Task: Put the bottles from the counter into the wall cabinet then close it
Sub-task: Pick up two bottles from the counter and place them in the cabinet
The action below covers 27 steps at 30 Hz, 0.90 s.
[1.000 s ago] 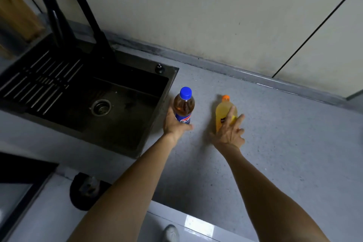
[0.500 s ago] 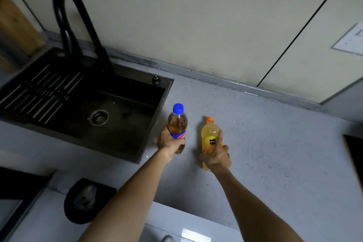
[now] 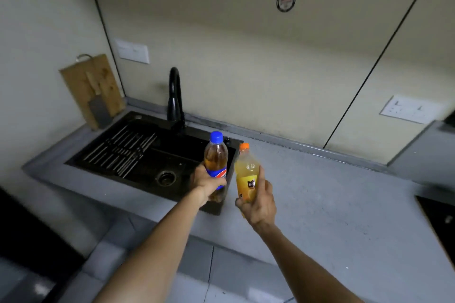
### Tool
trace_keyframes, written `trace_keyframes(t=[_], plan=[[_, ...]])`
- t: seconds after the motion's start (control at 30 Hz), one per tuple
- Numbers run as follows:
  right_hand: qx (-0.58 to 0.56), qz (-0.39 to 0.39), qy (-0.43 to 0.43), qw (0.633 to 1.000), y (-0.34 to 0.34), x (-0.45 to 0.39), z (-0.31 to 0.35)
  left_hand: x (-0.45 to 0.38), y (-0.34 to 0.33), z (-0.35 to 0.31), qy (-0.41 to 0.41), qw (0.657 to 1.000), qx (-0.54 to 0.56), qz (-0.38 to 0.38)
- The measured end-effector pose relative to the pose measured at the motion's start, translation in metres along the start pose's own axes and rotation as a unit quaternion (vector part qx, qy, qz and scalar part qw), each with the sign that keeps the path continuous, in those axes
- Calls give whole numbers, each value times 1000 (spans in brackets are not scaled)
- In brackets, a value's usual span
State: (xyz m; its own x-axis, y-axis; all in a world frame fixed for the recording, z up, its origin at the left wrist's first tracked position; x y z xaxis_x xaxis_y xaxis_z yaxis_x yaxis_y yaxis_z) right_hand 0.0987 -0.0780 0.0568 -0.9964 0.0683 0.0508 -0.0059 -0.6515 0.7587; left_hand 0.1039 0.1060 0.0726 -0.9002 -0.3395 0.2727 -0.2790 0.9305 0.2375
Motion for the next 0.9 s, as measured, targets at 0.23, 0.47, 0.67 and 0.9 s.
trace_keyframes(t=[0.23, 0.47, 0.67, 0.9], plan=[[-49, -49, 124, 990, 2, 77, 163, 69, 161, -61, -87, 994, -32, -49], [-103, -91, 240, 961, -2, 145, 303, 138, 316, -118, -199, 967, -61, -147], [-185, -116, 290, 932, 19, 175, 410, 177, 413, -175, -266, 932, -47, -243], [-209, -171, 356, 894, 63, 170, 502, 179, 461, -241, -336, 897, -1, -287]])
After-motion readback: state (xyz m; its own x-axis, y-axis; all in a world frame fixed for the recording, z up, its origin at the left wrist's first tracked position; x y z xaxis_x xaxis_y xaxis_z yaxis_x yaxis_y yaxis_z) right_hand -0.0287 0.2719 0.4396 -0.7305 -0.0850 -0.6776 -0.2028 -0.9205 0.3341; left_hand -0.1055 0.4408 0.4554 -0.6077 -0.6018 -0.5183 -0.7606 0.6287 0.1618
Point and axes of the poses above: each hand's wrist, its own x-axis away from the middle knuckle, its own y-axis out of the back of the hand, z = x × y, the point moved 6 cm from there along -x, towards the middle knuckle, and after that the axes turned 6 degrees about -y, right-handed, at the moved point
